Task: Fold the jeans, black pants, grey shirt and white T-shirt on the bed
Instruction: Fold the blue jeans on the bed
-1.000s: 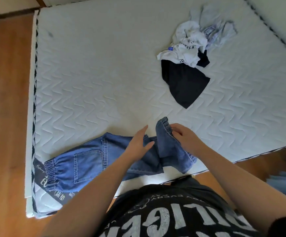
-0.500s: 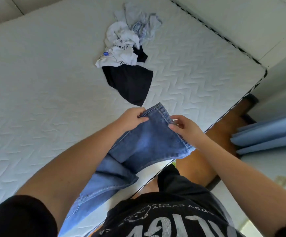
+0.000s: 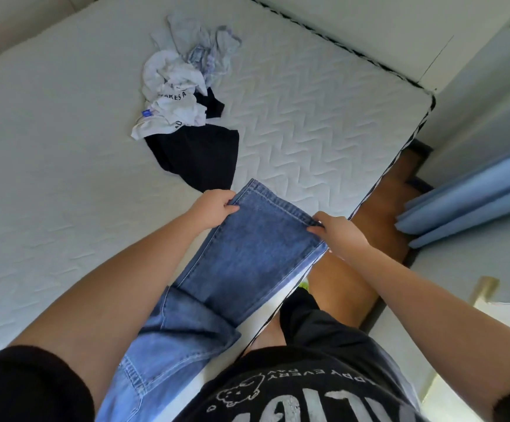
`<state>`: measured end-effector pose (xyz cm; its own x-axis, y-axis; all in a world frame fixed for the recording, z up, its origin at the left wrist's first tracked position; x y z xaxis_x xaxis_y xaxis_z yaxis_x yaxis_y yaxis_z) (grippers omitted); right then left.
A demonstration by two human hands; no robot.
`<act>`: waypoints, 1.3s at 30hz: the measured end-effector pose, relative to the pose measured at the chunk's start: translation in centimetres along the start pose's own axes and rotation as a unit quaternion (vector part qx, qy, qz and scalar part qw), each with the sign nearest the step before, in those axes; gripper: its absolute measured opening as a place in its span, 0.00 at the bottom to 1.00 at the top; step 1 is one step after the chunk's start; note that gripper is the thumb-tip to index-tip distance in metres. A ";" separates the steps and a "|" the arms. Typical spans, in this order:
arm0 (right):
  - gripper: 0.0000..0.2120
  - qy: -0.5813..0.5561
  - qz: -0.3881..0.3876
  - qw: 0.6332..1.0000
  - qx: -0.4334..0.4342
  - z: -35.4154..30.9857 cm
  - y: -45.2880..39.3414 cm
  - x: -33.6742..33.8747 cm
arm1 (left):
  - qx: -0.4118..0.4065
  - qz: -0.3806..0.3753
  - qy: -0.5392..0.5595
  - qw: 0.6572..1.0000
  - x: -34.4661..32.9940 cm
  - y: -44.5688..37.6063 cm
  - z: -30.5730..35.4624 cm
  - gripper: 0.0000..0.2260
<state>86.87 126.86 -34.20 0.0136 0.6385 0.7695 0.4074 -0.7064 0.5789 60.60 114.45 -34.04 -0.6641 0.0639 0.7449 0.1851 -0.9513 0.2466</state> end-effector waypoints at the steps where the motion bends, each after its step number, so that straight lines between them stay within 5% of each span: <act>1: 0.15 0.000 -0.004 1.000 0.002 -0.1 0.1 0.1 | 0.009 0.004 0.015 1.000 -0.2 -0.6 -0.1 0.11; 7: 0.18 -0.022 -0.038 0.999 0.007 0.3 -0.2 0.3 | 0.059 0.006 0.079 0.995 -2.1 -3.8 -0.2 0.06; 14: 0.10 -0.040 0.014 0.999 -0.026 1.6 -3.6 0.9 | 0.063 0.033 0.162 0.984 -3.4 -7.3 0.2 0.11; 20: 0.10 0.049 -0.052 0.995 -0.065 4.2 -8.3 -0.1 | 0.005 0.055 0.064 0.996 -3.6 -12.7 1.1 0.09; 25: 0.06 -0.099 -0.090 0.986 -0.097 5.7 -13.5 0.7 | 0.023 0.071 0.059 0.995 -4.3 -17.4 0.8 0.06; 39: 0.07 -0.247 -0.118 0.943 -0.191 8.1 -23.1 -1.1 | 0.068 0.053 0.006 0.996 -8.4 -25.6 -0.2 0.08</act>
<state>84.80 144.98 -50.57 0.4263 0.7893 0.4419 0.0955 -0.5250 0.8457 61.27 138.19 -46.74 -0.6437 -0.0390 0.7642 0.3509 -0.9026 0.2495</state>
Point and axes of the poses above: each hand's wrist, its own y-axis away from the middle knuckle, its own x-axis out of the back of the hand, z = x × y, the point moved 4 cm from there along -y, towards the middle knuckle, and after that the axes turned 13 degrees about -x, right-handed, at the moved point
